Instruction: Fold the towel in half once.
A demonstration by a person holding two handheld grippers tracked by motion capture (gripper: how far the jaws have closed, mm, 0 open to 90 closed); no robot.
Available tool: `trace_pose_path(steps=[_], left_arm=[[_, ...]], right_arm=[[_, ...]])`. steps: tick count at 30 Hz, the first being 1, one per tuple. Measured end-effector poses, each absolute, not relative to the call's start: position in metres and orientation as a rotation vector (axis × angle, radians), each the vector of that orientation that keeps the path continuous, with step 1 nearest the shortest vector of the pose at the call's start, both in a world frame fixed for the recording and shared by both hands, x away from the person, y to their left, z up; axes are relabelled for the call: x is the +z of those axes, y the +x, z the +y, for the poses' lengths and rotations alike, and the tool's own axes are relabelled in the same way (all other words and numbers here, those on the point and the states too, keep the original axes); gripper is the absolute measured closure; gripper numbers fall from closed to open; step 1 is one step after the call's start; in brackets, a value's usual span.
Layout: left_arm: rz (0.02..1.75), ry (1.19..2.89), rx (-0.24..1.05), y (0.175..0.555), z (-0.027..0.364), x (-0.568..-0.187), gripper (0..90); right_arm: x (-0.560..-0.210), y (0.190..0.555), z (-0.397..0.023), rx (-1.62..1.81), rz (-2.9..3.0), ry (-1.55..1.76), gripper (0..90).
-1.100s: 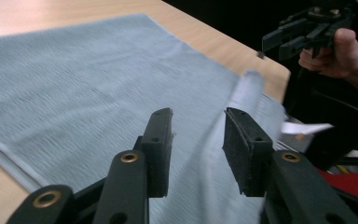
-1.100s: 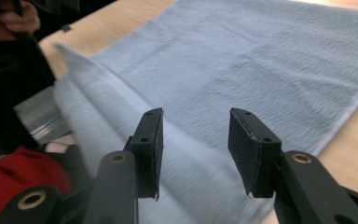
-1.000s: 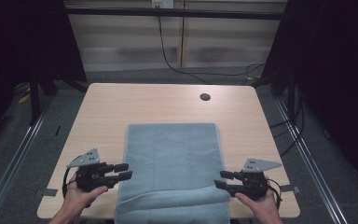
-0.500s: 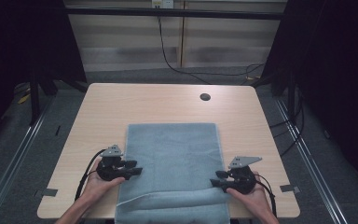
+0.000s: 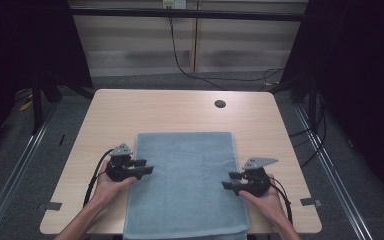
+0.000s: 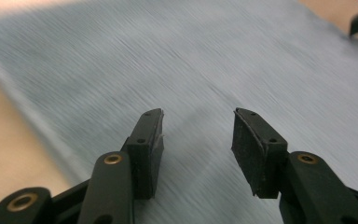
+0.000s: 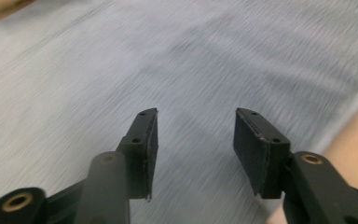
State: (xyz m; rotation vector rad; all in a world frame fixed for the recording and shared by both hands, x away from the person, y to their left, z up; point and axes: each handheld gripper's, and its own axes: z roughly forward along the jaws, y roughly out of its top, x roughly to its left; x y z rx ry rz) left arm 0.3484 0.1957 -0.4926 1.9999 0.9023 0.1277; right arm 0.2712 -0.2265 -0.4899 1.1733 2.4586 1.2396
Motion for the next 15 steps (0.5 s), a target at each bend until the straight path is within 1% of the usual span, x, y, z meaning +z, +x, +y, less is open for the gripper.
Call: trace_pose_path(steps=[1,3,4,7,9,12,15], left_arm=[[0.919,1.990,0.114,0.354,0.194,-0.494,53.4],[0.927,1.999,0.128,0.361,0.193,-0.500,54.2],[0.936,2.004,0.109,0.362,0.194,-0.503,54.2],[0.914,2.032,0.110,0.363,0.196,-0.506,55.0],[0.895,2.049,0.114,0.361,0.195,-0.507,54.9],[0.871,2.044,0.113,0.357,0.196,-0.509,55.0],[0.861,2.036,0.059,0.352,0.199,-0.509,55.3]], right_arm=[[-0.490,0.281,-0.224,1.225,2.459,1.172,50.0],[-0.490,0.297,-0.222,1.220,2.437,1.188,48.9],[-0.490,0.304,-0.221,1.224,2.431,1.196,48.3],[-0.496,0.316,-0.218,1.223,2.406,1.230,48.7],[-0.504,0.316,-0.216,1.190,2.421,1.243,49.0],[-0.503,0.306,-0.215,1.176,2.433,1.240,49.0],[-0.503,0.295,-0.216,1.182,2.428,1.243,49.3]])
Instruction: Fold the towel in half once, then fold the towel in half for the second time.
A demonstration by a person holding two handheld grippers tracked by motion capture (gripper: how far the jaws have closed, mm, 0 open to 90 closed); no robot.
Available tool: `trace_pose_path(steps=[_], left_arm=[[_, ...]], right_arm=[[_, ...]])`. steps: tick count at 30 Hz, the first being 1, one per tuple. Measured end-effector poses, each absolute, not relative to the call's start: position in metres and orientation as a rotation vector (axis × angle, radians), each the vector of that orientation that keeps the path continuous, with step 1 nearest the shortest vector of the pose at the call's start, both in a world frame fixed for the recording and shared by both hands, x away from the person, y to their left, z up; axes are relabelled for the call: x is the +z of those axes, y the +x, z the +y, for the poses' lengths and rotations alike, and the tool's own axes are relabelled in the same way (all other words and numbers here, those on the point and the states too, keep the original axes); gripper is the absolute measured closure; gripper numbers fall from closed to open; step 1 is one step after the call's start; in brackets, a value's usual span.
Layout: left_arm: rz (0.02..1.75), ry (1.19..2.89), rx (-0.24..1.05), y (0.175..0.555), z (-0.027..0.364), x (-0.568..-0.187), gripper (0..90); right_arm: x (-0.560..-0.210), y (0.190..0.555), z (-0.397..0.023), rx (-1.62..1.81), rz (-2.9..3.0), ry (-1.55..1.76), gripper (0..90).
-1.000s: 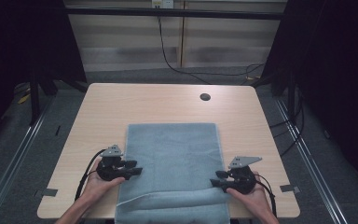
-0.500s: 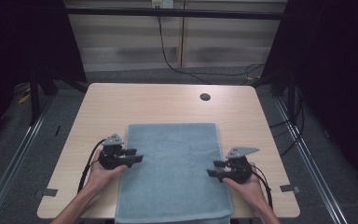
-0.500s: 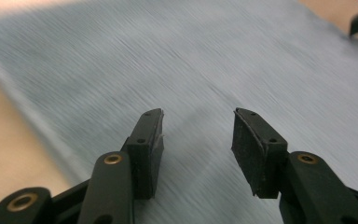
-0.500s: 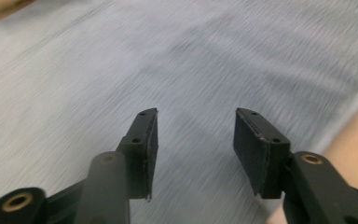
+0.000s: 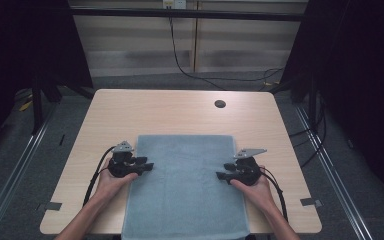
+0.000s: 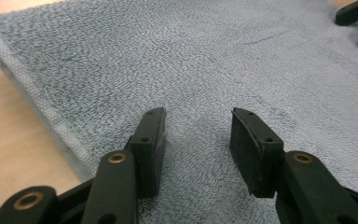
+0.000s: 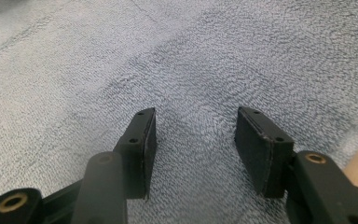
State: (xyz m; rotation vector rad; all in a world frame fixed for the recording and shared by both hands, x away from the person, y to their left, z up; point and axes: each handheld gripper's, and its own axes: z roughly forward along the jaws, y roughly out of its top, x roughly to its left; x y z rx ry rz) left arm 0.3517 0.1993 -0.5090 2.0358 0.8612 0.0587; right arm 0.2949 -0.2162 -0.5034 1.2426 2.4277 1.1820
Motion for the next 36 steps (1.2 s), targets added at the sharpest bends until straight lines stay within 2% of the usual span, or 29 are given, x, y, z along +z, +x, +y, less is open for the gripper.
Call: trace_pose_path(steps=[5,12,21,24,29,36], left_arm=[[0.819,2.079,0.079,0.339,0.194,-0.507,55.0],[0.821,2.076,0.026,0.323,0.197,-0.506,54.9],[0.771,2.121,0.019,0.293,0.199,-0.502,53.7],[0.775,2.116,-0.016,0.290,0.202,-0.502,53.7],[0.752,2.171,0.014,0.282,0.204,-0.498,53.5],[0.781,2.132,0.026,0.290,0.211,-0.485,48.7]], right_arm=[[-0.502,0.276,-0.215,1.152,2.418,1.230,49.1],[-0.501,0.257,-0.218,1.165,2.458,1.225,49.2],[-0.498,0.228,-0.218,1.163,2.505,1.195,49.0],[-0.494,0.221,-0.216,1.161,2.532,1.241,45.6],[-0.488,0.222,-0.217,1.207,2.503,1.265,43.3],[-0.467,0.239,-0.230,1.275,2.375,1.229,42.5]])
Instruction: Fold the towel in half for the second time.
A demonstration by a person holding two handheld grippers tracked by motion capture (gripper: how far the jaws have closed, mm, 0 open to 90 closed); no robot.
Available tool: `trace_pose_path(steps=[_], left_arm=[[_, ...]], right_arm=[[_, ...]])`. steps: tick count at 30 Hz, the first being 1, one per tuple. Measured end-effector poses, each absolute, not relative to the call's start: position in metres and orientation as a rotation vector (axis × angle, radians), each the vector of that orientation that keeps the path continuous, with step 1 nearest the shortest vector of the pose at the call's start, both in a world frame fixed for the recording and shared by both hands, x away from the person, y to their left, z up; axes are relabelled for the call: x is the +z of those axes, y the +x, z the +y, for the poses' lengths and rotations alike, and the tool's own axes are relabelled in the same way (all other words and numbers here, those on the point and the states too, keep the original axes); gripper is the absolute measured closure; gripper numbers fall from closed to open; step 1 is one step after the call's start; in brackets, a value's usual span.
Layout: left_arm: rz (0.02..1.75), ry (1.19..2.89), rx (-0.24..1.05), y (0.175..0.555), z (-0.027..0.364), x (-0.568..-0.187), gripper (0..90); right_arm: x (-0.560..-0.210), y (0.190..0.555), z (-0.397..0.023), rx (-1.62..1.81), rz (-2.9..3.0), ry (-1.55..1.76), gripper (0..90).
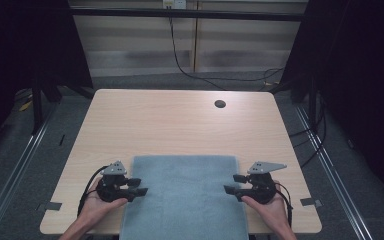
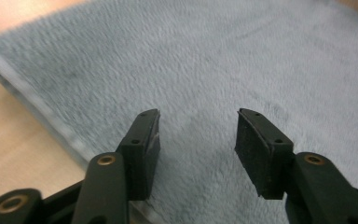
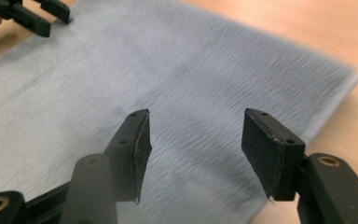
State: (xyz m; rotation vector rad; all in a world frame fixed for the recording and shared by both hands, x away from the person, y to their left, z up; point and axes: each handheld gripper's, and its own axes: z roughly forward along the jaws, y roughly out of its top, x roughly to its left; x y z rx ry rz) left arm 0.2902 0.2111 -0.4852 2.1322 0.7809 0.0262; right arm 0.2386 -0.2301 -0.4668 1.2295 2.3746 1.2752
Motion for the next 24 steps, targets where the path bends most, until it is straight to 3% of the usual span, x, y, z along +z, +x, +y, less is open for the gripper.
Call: trace_pose_path(steps=[7,13,24], left_arm=[[0.836,2.070,0.081,0.333,0.204,-0.466,45.7],[0.894,2.015,0.089,0.370,0.201,-0.472,45.9],[0.942,2.052,0.096,0.375,0.213,-0.492,45.5]], right_arm=[[-0.457,0.281,-0.244,1.297,2.318,1.255,42.1],[-0.457,0.321,-0.242,1.278,2.314,1.271,41.7],[-0.489,0.338,-0.233,1.149,2.398,1.249,42.6]])
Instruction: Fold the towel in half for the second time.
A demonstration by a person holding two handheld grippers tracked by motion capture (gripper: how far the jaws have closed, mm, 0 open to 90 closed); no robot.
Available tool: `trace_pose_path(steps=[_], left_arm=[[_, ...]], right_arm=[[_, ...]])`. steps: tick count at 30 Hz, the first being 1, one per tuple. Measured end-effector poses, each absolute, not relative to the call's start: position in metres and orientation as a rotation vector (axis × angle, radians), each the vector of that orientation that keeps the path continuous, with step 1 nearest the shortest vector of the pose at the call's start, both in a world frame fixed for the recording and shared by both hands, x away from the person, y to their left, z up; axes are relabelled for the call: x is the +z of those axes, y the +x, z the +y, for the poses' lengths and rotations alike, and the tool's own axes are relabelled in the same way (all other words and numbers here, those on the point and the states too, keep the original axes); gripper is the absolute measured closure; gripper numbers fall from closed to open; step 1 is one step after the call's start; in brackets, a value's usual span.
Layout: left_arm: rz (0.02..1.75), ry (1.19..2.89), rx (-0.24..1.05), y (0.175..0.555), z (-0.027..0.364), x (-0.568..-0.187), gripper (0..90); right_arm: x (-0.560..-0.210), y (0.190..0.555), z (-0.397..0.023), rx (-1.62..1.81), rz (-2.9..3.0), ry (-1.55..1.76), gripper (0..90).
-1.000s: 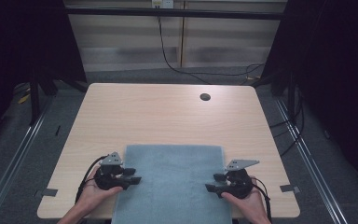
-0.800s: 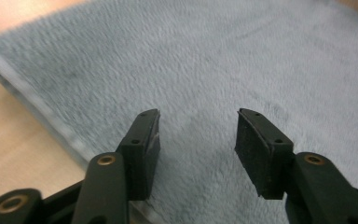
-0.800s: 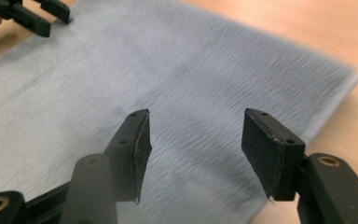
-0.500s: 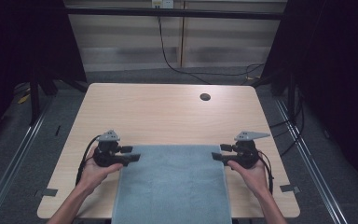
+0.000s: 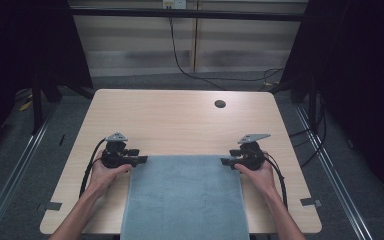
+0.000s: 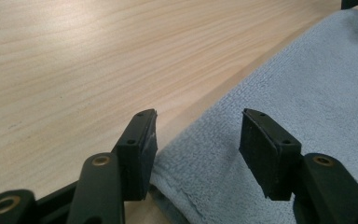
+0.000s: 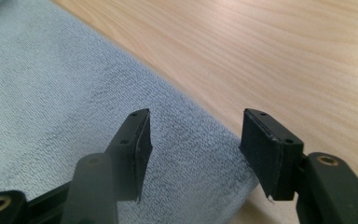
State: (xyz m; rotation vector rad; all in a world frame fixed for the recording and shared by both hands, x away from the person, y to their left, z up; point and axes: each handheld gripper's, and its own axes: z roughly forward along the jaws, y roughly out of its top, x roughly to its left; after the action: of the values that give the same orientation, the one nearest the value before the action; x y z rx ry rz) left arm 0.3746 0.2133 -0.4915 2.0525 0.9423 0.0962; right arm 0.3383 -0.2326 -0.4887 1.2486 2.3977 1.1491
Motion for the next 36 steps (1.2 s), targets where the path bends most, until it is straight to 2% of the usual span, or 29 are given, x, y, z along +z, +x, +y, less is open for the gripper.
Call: trace_pose_path(steps=[6,10,12,17,20,24,36], left_arm=[[0.937,2.067,0.096,0.370,0.213,-0.493,38.8],[0.934,2.068,0.112,0.369,0.214,-0.493,37.0],[0.936,2.066,0.105,0.369,0.216,-0.493,36.4],[0.923,2.072,0.126,0.369,0.214,-0.493,36.2],[0.903,2.076,0.143,0.369,0.211,-0.494,35.8],[0.889,2.097,0.174,0.370,0.209,-0.497,42.8],[0.854,2.144,0.203,0.366,0.201,-0.505,41.2]], right_arm=[[-0.500,0.335,-0.223,1.064,2.453,1.206,37.2],[-0.501,0.332,-0.216,1.003,2.431,1.164,39.8],[-0.502,0.330,-0.217,1.010,2.417,1.164,46.0],[-0.501,0.326,-0.217,1.056,2.440,1.161,72.4],[-0.500,0.324,-0.215,1.044,2.449,1.156,76.5],[-0.501,0.324,-0.216,1.060,2.449,1.156,77.0],[-0.502,0.324,-0.217,1.077,2.439,1.170,77.0]])
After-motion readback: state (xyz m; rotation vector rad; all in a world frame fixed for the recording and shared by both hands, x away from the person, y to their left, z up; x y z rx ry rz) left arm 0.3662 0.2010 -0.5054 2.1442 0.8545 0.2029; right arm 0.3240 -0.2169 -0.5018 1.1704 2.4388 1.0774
